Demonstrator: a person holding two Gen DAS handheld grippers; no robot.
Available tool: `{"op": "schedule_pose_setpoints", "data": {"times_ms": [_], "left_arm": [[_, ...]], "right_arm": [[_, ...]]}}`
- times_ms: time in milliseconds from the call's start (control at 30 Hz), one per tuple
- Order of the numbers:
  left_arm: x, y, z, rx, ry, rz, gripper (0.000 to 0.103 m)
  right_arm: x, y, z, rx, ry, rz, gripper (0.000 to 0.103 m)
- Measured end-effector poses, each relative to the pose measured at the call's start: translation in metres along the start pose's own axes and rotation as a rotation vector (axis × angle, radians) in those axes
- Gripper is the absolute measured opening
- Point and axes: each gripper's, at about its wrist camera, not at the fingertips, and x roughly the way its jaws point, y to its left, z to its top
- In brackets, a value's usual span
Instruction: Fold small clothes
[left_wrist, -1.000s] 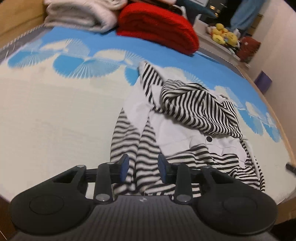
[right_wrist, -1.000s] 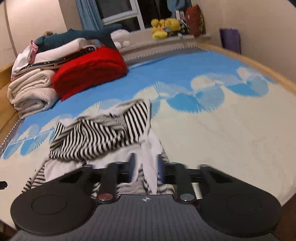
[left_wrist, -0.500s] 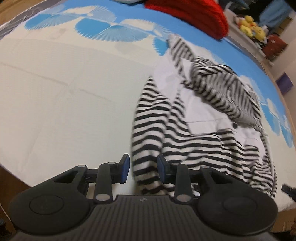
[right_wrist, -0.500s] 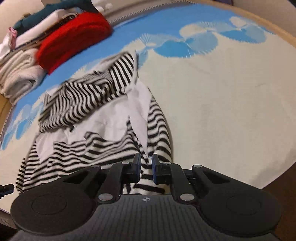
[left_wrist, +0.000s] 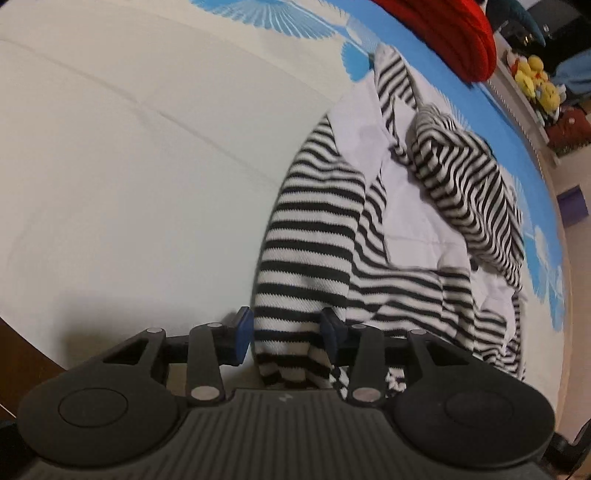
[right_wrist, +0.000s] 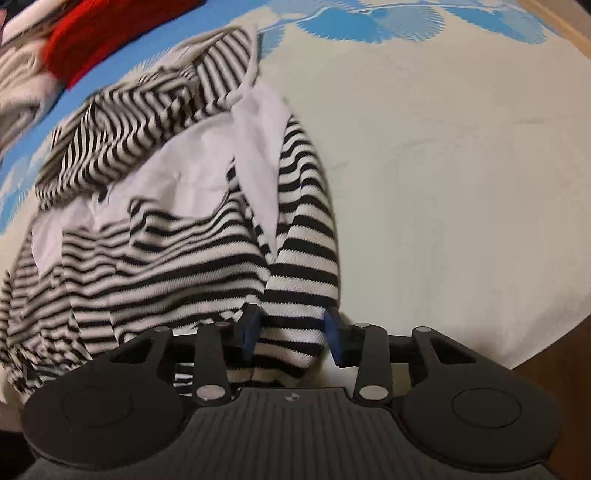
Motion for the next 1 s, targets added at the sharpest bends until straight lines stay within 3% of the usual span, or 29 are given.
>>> {"op": "schedule_pose_setpoints", "data": {"times_ms": [433,533,600,633,833,967,1000], "left_arm": [[0.012,-0.014,-0.012,0.091,0.047,0.025,0.046],[0.013,-0.018,-0.015,0.119,0.049,0.027,0.045],[0.012,-0.02,-0.016,0.146,0.043,0.021,0.023],[0.011,-0.022,-0.017,0.163,0.04,0.011,0.007],[-0.024,-0.026,-0.027,0.199,-0.049,-0.022,0.005],[-0.018,-0.02,-0.027,0.168,-0.021,0.005,0.007],[-0.013,-0.018,-0.025,0.145,-0.003,0.004,0.009]], "right_arm": [[0.005,0.003,-0.001,-0.032,0.032,0.013,0.043],[0.004,0.004,-0.002,-0.049,0.027,0.02,0.039],[0.002,0.004,-0.002,-0.055,0.022,0.035,0.022],[-0.001,0.003,-0.002,-0.055,0.014,0.041,0.017],[-0.039,-0.014,-0.004,0.038,-0.074,0.089,0.005],[-0.035,-0.023,-0.004,0.062,-0.04,0.099,0.006],[-0.031,-0.024,-0.004,0.065,-0.016,0.095,0.011]]}}
